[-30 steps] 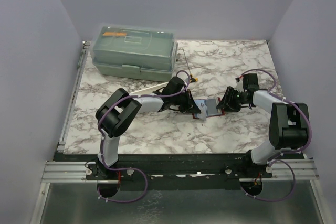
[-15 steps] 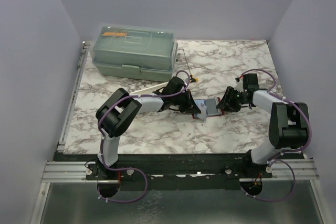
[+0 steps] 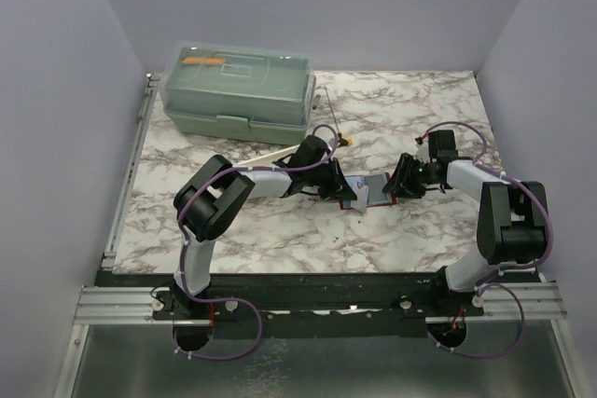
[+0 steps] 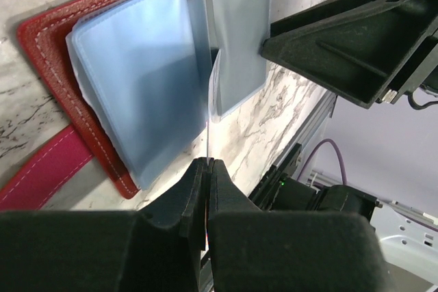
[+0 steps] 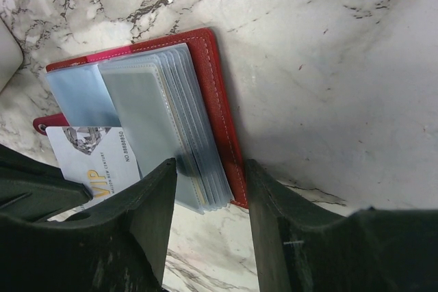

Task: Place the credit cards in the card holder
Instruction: Insert the credit card into the card holder.

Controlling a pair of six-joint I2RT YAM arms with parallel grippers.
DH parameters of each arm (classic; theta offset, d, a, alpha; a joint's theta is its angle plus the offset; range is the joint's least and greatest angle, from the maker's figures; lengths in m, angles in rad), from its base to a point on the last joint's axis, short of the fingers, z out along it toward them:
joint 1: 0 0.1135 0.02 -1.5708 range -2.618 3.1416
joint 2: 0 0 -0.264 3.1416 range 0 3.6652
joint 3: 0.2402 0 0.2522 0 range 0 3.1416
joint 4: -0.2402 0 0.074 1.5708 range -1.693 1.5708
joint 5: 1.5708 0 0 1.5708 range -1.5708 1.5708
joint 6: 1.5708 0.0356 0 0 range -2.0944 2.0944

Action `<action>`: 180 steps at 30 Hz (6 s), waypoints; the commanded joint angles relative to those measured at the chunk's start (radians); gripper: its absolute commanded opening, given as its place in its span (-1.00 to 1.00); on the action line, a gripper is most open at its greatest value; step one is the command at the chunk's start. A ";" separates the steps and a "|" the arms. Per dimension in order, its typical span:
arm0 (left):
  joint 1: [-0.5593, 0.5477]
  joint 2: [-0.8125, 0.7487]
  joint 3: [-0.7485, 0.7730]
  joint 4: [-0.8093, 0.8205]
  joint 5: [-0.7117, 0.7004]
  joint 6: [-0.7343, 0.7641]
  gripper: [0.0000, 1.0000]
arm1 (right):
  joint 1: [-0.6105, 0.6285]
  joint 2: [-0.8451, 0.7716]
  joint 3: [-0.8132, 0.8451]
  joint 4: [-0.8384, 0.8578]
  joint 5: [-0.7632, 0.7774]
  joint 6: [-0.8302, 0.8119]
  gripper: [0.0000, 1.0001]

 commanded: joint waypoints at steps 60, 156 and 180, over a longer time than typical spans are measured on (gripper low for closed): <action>0.036 -0.005 -0.045 0.097 0.052 -0.003 -1.00 | 0.041 0.074 -0.001 -0.028 0.025 -0.019 -0.04; 0.037 -0.282 -0.003 -0.109 -0.028 0.137 -1.00 | 0.063 -0.186 0.053 -0.137 0.042 -0.050 0.29; 0.053 -0.475 -0.201 0.430 -0.054 -0.173 -1.00 | 0.080 -0.503 -0.297 0.961 -0.584 0.844 0.02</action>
